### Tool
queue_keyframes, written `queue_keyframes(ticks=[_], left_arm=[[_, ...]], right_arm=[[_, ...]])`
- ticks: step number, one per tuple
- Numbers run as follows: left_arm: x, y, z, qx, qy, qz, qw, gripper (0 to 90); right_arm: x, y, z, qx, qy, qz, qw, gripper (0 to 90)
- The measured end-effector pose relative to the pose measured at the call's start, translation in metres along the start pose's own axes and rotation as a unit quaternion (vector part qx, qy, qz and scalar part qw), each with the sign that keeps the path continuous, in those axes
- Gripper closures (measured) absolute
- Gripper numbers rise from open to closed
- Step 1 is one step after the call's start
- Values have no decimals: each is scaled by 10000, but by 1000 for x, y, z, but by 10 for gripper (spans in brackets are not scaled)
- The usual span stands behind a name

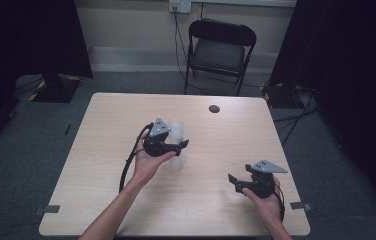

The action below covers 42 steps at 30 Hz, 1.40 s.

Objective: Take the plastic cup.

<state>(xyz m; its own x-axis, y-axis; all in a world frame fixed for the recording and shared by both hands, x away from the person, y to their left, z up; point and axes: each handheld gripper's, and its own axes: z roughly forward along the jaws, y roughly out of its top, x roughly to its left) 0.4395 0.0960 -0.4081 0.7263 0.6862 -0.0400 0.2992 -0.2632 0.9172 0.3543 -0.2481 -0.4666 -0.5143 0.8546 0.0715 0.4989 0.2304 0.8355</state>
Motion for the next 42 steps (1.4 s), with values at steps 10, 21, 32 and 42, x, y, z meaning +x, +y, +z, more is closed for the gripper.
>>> queue_keyframes(ticks=[10,21,32,42], left_arm=[[-4,7,-4,-163,35,-25,9999,293],[-5,16,-11,-390,90,-182,9990,302],[-8,24,-16,-552,77,-197,9983,307],[-9,33,-29,-836,152,-350,9958,316]], right_arm=[[0,1,0,-11,10,-20,10000,191],[1,1,0,-6,25,-20,10000,190],[2,1,0,-46,47,-36,10000,188],[4,1,1,-54,117,-50,9999,182]])
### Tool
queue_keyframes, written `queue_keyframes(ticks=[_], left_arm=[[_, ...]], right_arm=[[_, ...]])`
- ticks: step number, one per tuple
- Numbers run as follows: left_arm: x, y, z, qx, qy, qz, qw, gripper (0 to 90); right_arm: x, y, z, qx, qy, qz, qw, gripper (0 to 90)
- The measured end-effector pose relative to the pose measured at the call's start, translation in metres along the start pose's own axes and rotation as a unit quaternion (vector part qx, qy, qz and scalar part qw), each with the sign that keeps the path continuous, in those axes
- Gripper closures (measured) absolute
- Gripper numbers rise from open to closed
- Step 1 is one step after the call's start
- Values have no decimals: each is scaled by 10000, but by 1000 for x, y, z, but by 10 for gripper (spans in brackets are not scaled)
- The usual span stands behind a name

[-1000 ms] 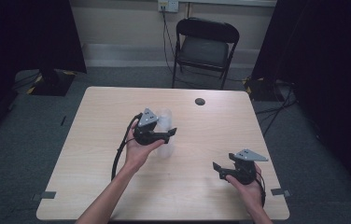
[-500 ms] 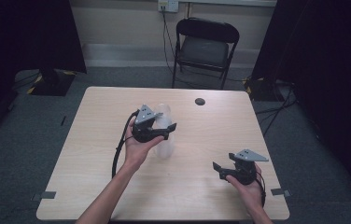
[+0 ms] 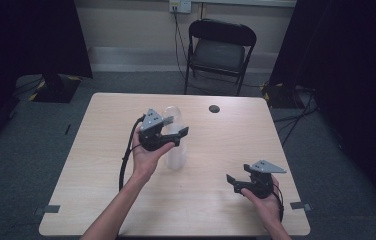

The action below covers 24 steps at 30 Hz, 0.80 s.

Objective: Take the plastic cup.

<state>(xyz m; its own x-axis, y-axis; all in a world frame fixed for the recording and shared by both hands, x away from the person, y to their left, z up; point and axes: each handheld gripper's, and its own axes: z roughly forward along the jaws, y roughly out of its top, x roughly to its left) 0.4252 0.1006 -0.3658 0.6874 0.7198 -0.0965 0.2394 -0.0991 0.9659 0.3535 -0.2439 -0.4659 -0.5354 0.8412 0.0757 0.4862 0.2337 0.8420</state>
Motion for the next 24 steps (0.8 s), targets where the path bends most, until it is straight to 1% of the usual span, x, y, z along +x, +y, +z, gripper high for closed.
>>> queue_keyframes(ticks=[2,5,7,8,9,13,16,20,24], left_arm=[[-1,2,-2,-2,-22,55,10000,315],[-3,5,-4,-95,-47,67,9999,318],[-5,7,-6,-168,-7,127,9998,318],[-5,8,-8,-205,-65,124,9997,318],[-4,9,-9,-226,-130,88,9996,318],[-4,11,-13,-294,-185,-64,9994,330],[-2,13,-17,-308,-139,-140,9993,330],[0,14,-24,-284,-116,-140,9994,330],[0,14,-32,-247,-93,-110,9996,330]], right_arm=[[0,0,0,-5,7,9,10000,182],[-1,0,0,0,-3,8,10000,182],[0,0,0,-9,-2,0,10000,182],[0,0,0,-8,-1,-4,10000,182],[0,0,0,-10,-9,-11,10000,183],[0,0,-1,-37,-6,-17,10000,186],[1,0,0,-75,-31,-36,10000,189],[5,1,1,-114,-55,-82,9999,192],[6,1,2,-121,-78,-85,9999,192]])
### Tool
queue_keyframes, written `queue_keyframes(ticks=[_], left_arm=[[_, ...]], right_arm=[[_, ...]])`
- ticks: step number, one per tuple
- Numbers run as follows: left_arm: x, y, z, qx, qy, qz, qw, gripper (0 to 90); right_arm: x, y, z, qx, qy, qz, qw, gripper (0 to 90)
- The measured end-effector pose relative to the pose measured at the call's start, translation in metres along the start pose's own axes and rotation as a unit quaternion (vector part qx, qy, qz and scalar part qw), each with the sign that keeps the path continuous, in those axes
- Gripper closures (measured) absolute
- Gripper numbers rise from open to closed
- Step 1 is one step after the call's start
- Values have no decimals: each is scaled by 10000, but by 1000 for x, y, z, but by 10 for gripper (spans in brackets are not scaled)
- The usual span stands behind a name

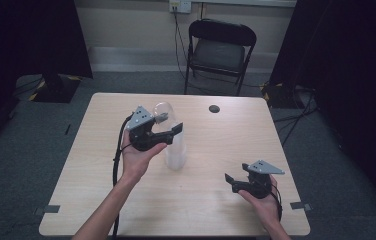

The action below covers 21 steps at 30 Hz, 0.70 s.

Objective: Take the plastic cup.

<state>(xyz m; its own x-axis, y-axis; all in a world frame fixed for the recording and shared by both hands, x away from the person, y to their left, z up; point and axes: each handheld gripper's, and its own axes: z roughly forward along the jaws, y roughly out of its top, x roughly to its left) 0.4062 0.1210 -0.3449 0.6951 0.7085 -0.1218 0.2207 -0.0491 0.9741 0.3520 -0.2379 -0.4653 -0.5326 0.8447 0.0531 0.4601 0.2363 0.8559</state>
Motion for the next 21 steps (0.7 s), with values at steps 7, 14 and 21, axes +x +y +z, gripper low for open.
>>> queue_keyframes(ticks=[7,14,21], left_arm=[[-5,-6,-20,43,41,34,10000,330],[-12,-7,-28,-74,-168,-265,9995,335],[-18,-19,-29,141,-308,-320,9989,334]], right_arm=[[3,3,1,35,92,-169,9998,182],[8,4,1,-2,113,-187,9998,222],[14,8,2,-57,135,-209,9997,240]])
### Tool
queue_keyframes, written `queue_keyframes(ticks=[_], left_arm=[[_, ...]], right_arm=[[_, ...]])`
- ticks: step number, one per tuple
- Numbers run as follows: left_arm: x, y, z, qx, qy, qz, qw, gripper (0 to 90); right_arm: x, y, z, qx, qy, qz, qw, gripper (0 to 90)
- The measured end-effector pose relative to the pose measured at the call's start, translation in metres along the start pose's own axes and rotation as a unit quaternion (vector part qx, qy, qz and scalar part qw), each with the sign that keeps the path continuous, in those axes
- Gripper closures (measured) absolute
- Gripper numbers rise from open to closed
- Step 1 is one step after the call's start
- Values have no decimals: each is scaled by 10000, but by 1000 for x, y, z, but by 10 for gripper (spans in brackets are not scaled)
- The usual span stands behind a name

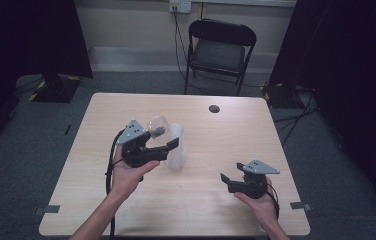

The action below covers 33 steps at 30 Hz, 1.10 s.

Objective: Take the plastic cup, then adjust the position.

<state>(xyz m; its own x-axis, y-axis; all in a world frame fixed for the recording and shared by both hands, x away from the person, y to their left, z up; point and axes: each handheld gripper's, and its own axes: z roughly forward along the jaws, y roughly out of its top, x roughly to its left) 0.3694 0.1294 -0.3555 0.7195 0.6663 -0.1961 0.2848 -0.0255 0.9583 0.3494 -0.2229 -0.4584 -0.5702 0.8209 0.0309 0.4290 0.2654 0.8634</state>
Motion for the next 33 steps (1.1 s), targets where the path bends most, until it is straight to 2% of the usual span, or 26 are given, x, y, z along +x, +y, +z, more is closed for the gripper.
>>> queue_keyframes(ticks=[5,9,14,17,18,20,21,22,26,30,33], left_arm=[[-2,-11,-3,93,-71,-139,9998,332],[-2,-17,-2,282,-273,-276,9988,331],[-3,-22,-5,291,-343,-458,9979,331],[-3,-28,-4,380,-461,-629,9962,335],[-2,-31,-3,429,-471,-721,9954,345],[0,-37,-2,502,-436,-891,9938,348],[0,-40,-2,527,-449,-958,9930,350],[0,-41,-1,568,-458,-1001,9923,350],[2,-43,-2,507,-505,-1239,9897,350],[3,-48,-1,548,-549,-1359,9877,350],[2,-54,2,624,-641,-1488,9848,350]], right_arm=[[8,2,2,15,21,-150,9999,257],[15,3,0,-38,98,-235,9997,260],[25,7,-6,-217,231,-348,9989,269],[30,7,-9,-351,147,-417,9984,284],[35,8,-11,-355,275,-431,9981,287],[37,9,-12,-381,290,-434,9979,290],[40,10,-13,-355,426,-483,9973,314],[40,10,-13,-355,426,-483,9973,314],[48,11,-11,-361,589,-558,9960,338],[51,12,-9,-386,661,-586,9953,331],[54,14,-8,-408,679,-629,9949,352]])
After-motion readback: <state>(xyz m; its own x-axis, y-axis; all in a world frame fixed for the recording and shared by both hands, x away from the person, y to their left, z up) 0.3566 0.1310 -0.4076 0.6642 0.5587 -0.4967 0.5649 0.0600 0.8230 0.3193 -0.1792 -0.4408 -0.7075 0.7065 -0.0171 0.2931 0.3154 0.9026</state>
